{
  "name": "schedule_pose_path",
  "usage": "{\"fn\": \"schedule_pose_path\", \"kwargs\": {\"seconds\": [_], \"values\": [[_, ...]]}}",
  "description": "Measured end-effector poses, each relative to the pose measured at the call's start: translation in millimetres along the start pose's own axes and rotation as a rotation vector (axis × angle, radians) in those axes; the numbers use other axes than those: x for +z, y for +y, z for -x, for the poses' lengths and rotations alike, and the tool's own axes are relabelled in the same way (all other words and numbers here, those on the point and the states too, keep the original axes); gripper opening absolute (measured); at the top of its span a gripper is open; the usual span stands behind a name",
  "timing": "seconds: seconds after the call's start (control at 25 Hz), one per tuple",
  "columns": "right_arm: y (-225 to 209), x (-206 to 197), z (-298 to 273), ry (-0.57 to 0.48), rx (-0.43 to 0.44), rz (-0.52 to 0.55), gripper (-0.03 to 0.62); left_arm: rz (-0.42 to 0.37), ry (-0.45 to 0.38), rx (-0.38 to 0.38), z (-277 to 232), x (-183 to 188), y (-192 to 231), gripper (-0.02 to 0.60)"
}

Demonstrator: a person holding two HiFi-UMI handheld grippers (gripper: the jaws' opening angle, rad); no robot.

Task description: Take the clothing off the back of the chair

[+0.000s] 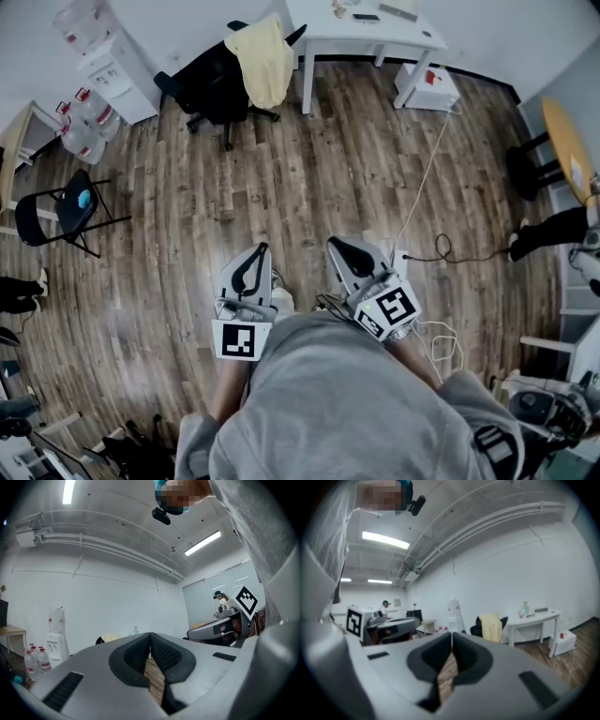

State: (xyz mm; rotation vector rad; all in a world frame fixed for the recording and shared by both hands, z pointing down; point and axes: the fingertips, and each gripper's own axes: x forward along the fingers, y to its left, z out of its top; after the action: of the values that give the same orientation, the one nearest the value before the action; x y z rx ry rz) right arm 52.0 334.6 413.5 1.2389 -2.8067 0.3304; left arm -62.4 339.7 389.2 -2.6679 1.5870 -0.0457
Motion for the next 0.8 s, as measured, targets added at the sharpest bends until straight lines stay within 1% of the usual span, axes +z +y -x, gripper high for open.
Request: {"fn": "schedule_pose_path", "kwargs": {"seconds": [0.48, 0.64, 0.8], "values": [[-10.6, -1.1, -100.7, 0.024, -0.072, -0.011, 0.035, 0.011, 0.006, -0.080, -43.4, -14.0, 90.7, 0.032], [-7.5, 1.7, -129.4, 0.020, -0.083, -0.014, 0.035, 0.009, 0.013, -0.086, -47.8, -19.8, 119.9, 0.032], [1.9, 0.8, -150.2, 0.024, -0.074, -0.005, 0.035, 0.012, 0.000, -0.080, -48.2, -22.8, 140.3, 0.032]]}}
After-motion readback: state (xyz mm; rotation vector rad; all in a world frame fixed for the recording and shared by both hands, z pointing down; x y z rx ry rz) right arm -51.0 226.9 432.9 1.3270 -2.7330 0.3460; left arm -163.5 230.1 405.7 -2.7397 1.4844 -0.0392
